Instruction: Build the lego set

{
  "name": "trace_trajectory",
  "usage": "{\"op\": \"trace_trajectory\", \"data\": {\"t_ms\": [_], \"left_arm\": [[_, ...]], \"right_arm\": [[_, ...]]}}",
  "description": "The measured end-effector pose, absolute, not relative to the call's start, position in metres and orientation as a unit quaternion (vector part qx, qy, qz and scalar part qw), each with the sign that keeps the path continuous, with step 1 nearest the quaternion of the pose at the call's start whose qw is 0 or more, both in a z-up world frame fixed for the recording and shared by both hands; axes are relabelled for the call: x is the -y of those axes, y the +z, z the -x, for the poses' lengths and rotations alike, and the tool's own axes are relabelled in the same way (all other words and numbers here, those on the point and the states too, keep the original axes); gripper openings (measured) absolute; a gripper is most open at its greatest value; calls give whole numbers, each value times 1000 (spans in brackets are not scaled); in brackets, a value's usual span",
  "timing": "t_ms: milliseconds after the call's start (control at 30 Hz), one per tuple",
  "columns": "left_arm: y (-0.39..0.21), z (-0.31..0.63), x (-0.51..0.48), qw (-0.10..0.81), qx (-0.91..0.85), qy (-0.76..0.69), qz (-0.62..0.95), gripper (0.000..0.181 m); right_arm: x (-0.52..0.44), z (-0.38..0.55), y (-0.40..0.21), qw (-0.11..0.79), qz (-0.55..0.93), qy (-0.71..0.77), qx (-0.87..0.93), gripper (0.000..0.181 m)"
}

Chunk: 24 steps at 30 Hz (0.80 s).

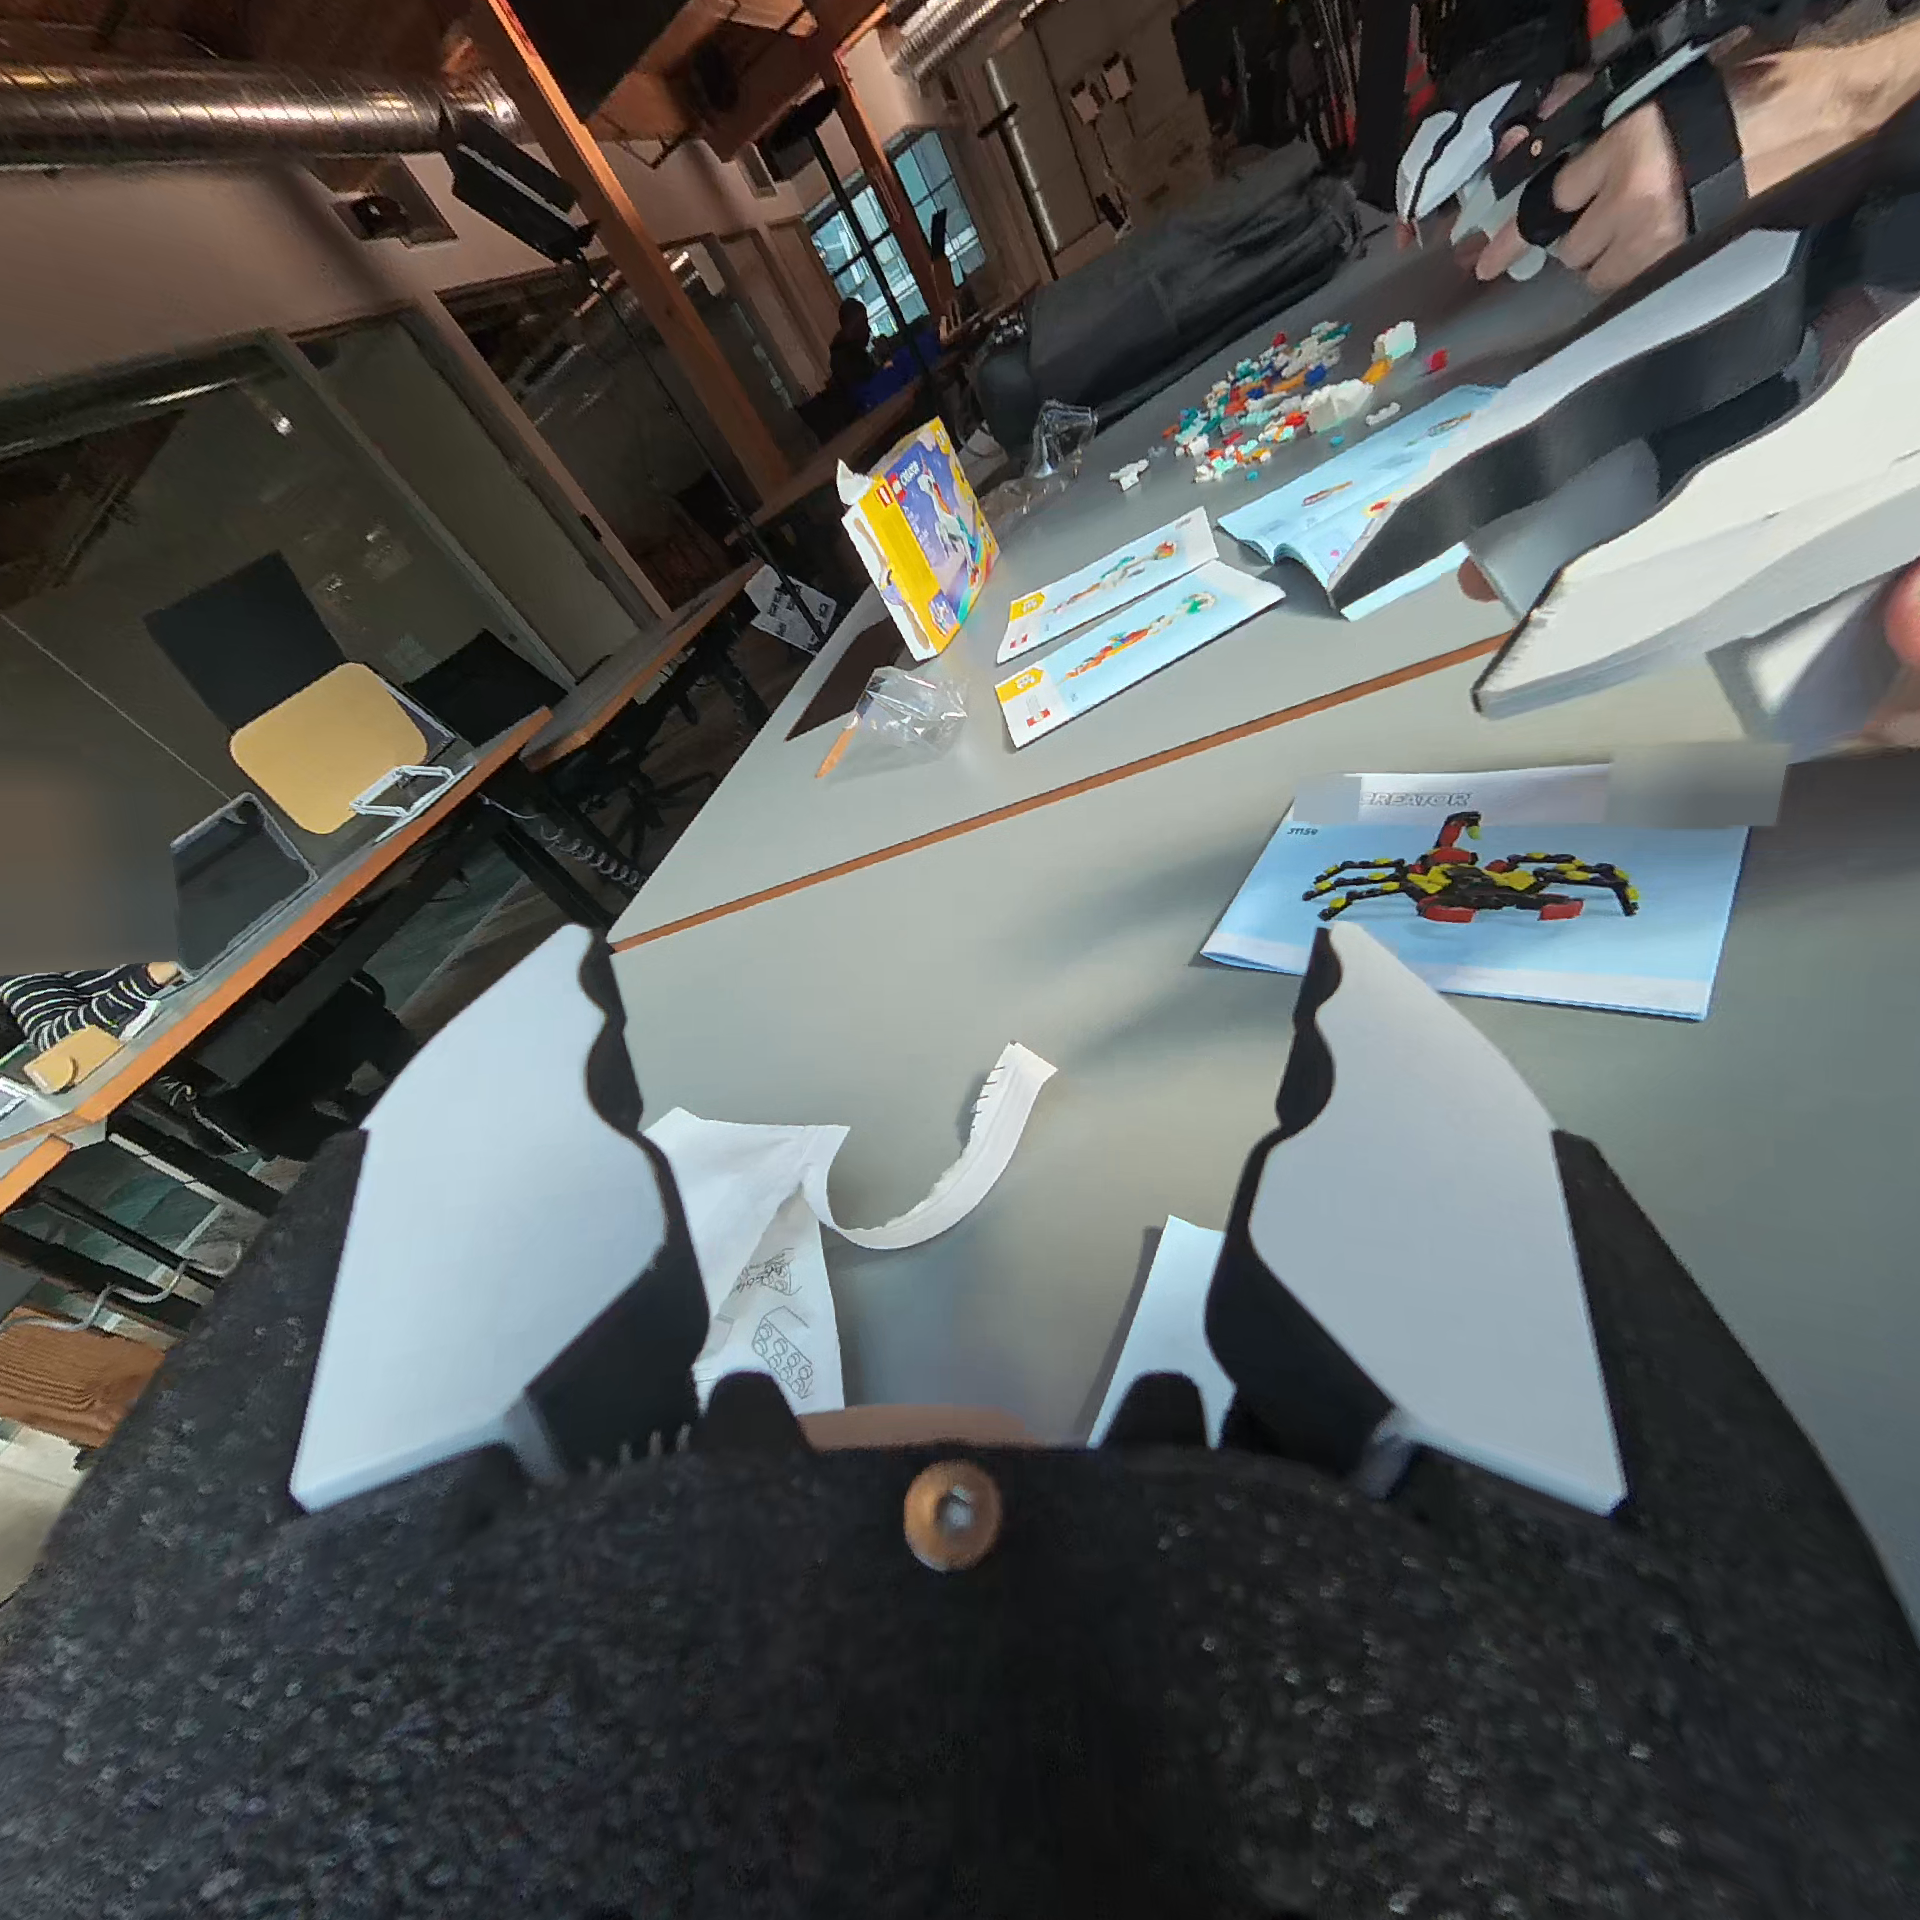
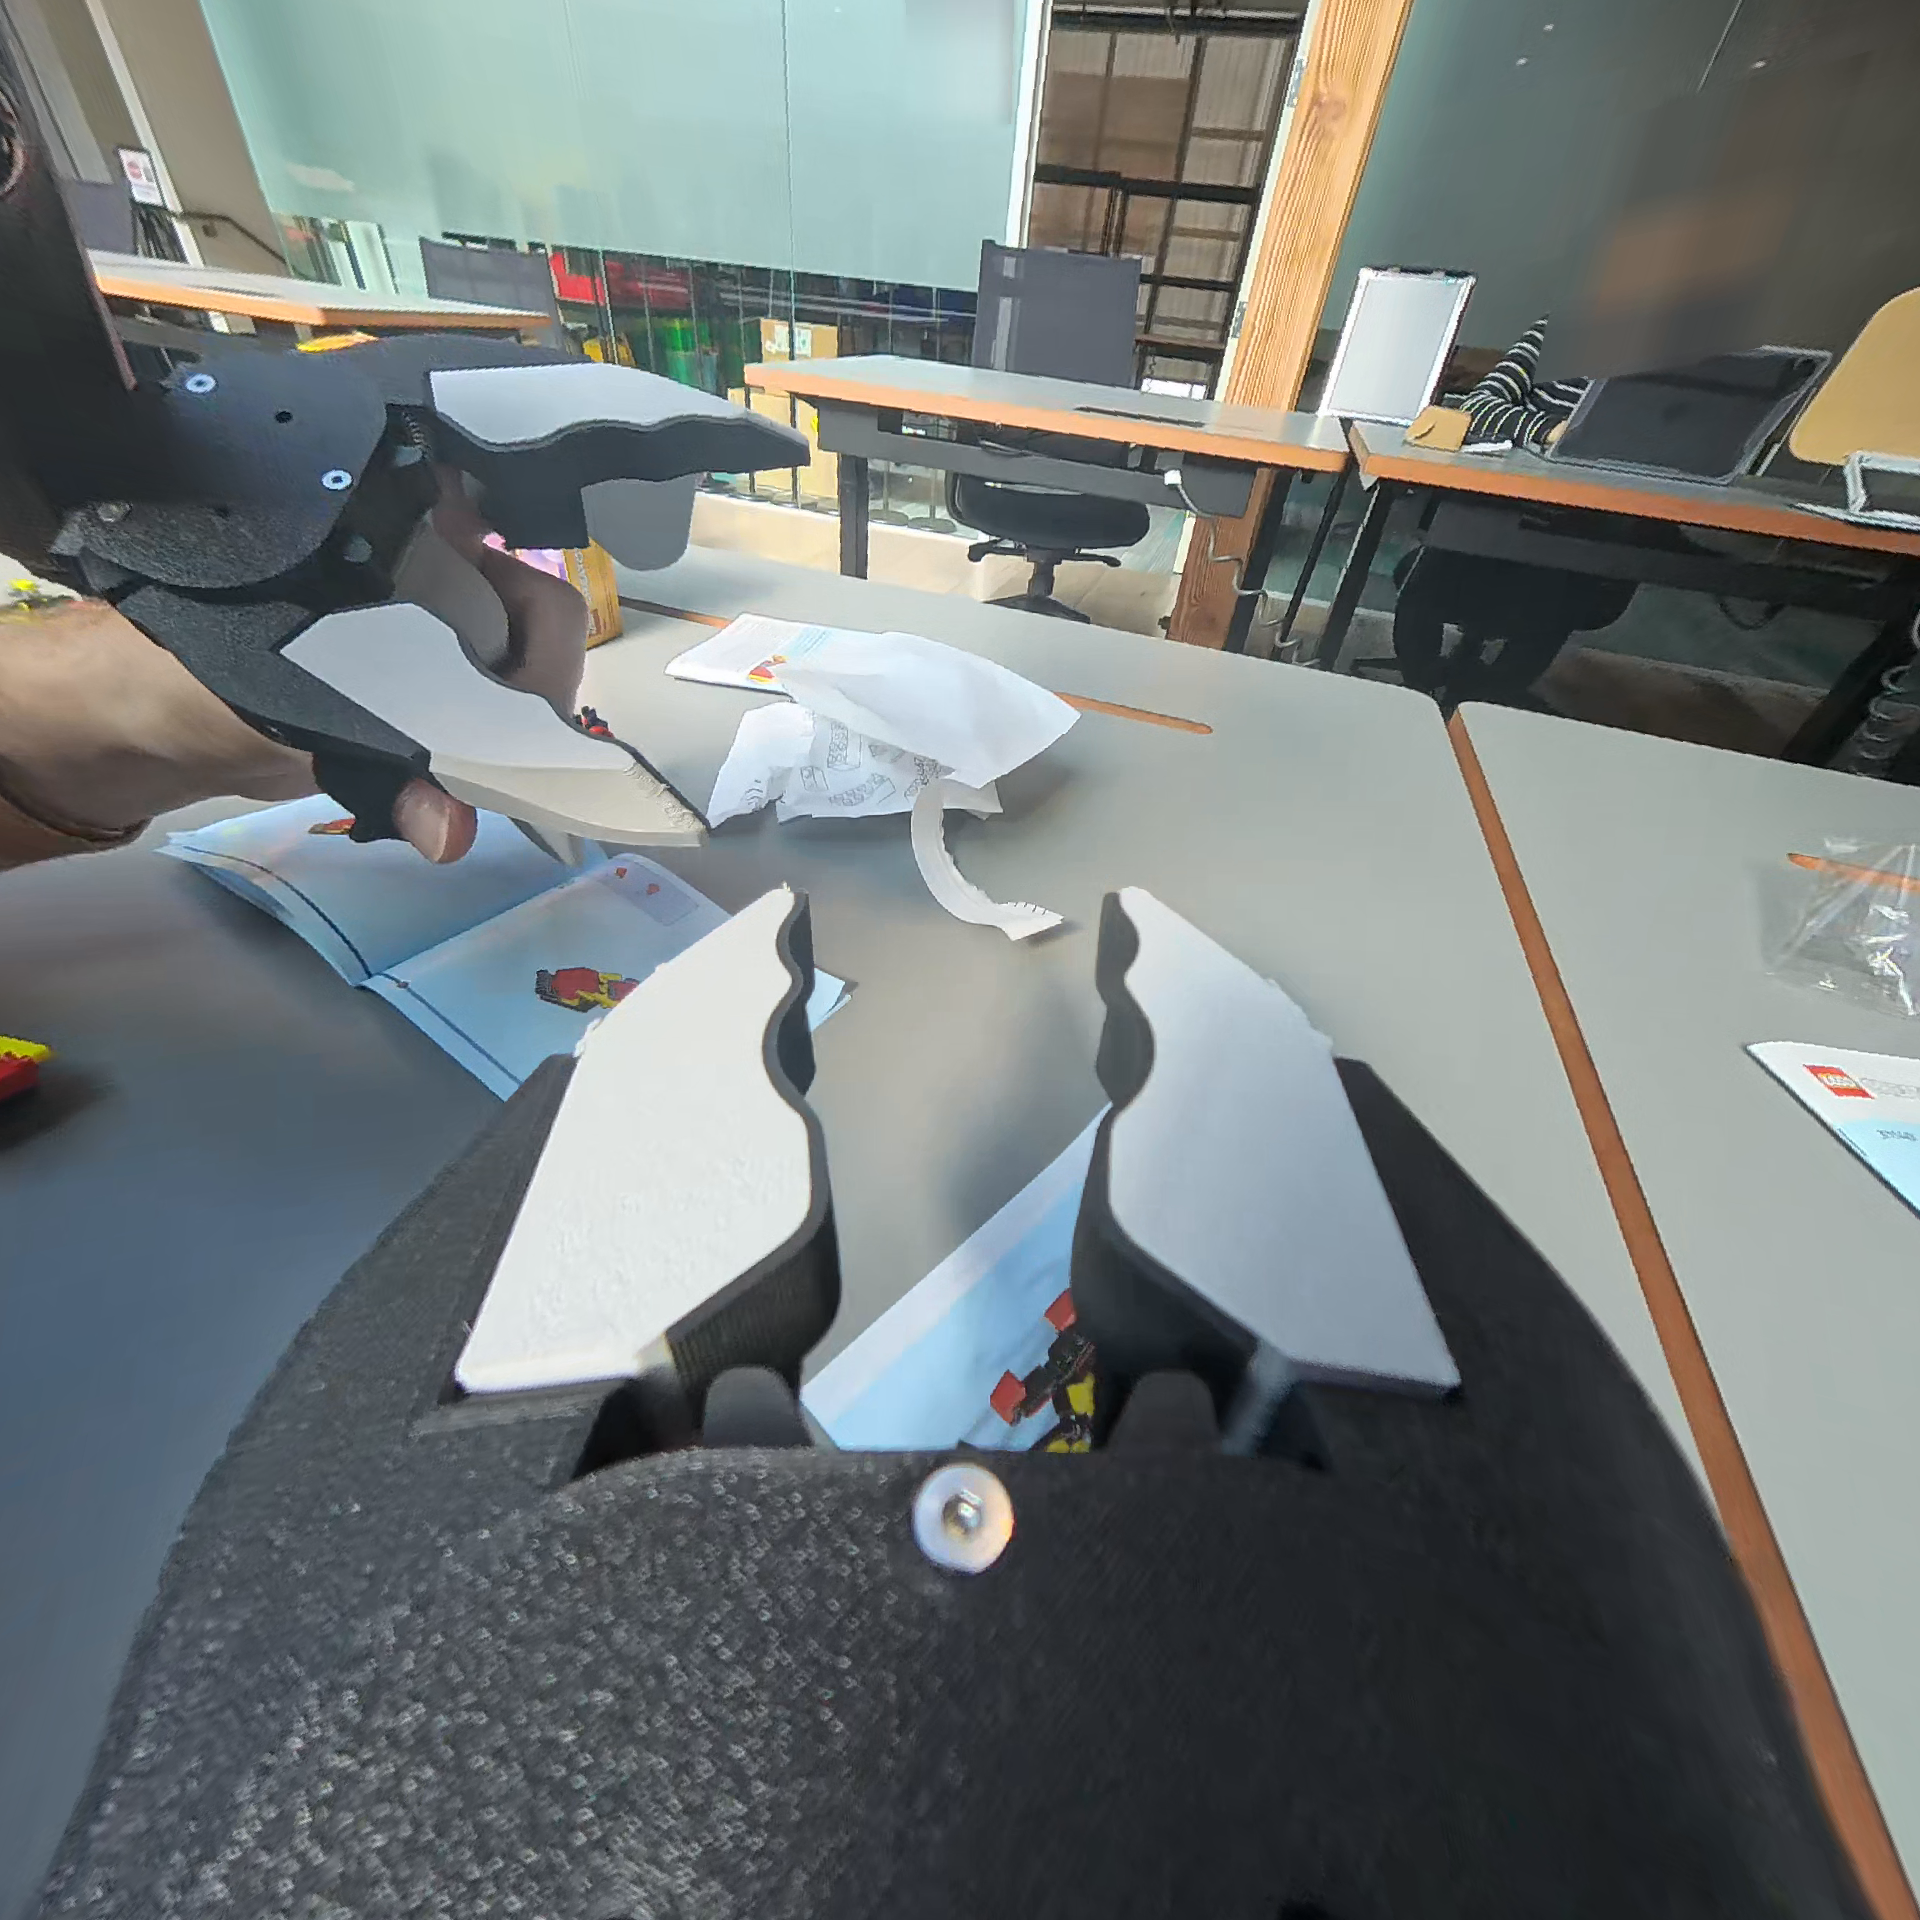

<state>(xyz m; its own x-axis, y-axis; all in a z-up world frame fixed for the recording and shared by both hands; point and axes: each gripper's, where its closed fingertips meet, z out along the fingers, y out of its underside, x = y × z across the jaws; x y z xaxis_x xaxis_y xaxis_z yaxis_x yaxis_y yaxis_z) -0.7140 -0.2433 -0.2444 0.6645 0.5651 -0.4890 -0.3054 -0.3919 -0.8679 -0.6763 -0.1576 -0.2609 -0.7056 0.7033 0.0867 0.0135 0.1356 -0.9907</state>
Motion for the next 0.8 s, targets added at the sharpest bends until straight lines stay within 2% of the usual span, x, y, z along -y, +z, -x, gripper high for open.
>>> {"op": "trace_trajectory", "data": {"t_ms": [133,333,500,633,733,800], "left_arm": [[-225,713,248,577,98,415,696,123],[-227,707,254,583,105,406,696,120],[-229,708,261,595,134,381,695,114],[-236,710,265,578,154,357,717,103],[-239,710,266,587,165,333,719,95],[-236,709,267,596,161,337,711,82]], "right_arm": [[158,676,-241,322,244,602,689,61],[155,668,-244,312,253,602,690,62],[156,667,-239,343,237,587,694,60],[150,672,-250,342,246,567,708,50],[157,668,-260,321,240,563,723,49],[158,668,-260,317,242,570,718,44]]}}
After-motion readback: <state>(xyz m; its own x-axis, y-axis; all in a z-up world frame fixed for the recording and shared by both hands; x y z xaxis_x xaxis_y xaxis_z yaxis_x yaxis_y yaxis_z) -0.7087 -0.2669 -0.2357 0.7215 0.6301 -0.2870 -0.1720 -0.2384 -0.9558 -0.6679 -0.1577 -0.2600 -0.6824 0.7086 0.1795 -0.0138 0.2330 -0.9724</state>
